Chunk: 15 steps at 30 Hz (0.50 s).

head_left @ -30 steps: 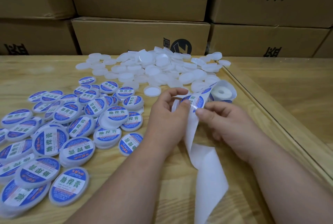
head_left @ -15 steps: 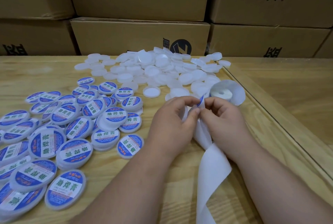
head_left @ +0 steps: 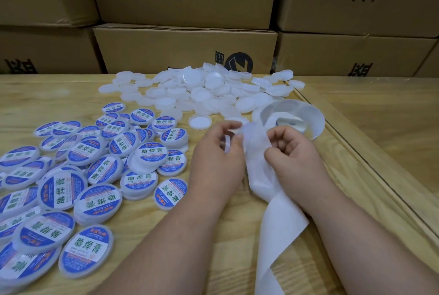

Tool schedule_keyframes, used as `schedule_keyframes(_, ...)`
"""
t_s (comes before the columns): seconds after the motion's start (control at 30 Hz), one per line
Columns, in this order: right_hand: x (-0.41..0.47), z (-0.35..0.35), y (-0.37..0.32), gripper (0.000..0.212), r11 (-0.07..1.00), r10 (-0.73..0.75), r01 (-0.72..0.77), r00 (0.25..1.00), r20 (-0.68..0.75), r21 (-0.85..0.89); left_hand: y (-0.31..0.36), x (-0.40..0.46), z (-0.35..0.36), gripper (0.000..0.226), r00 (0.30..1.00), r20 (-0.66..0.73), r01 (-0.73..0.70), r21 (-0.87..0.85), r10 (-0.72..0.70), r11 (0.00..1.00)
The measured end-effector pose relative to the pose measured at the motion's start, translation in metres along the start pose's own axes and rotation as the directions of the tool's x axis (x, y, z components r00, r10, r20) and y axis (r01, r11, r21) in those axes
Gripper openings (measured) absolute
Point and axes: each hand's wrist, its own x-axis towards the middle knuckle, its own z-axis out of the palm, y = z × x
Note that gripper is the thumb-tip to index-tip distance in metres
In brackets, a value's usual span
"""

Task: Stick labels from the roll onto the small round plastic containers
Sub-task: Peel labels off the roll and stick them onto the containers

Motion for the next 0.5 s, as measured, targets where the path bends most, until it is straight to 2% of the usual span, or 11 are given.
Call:
schedule_keyframes(0.13,0.0008,-0.0012,-0.0009,0.023,0.997,0.053,-0.05,0.996,-0.066,0.052,0.0023,0.002,-0.0041,0.027,0.992,-0.109,0.039,-0.153,-0.056,0.987)
schedule_keyframes(0.27,0.0007,-0.0027,-0.0015,0.023,0.993,0.079,-0.069,0.991,-0.112,0.091,0.0043,0.0034,-0.0054,0.027,0.978,-0.157,0.096,-0.226,-0.134,0.969)
schedule_keyframes(0.37,-0.0003,-0.002,-0.0026,0.024,0.997,-0.053,0.062,0.986,-0.158,0.054,0.0042,0.0026,-0.0059,0.028,0.983,-0.115,0.111,-0.253,-0.144,0.961)
schedule_keyframes(0.5,0.0001,0.0002,-0.0034,0.041,0.971,-0.236,0.228,0.957,-0.171,-0.063,0.0058,0.0008,-0.0051,0.027,0.991,-0.048,0.109,-0.238,-0.124,0.965)
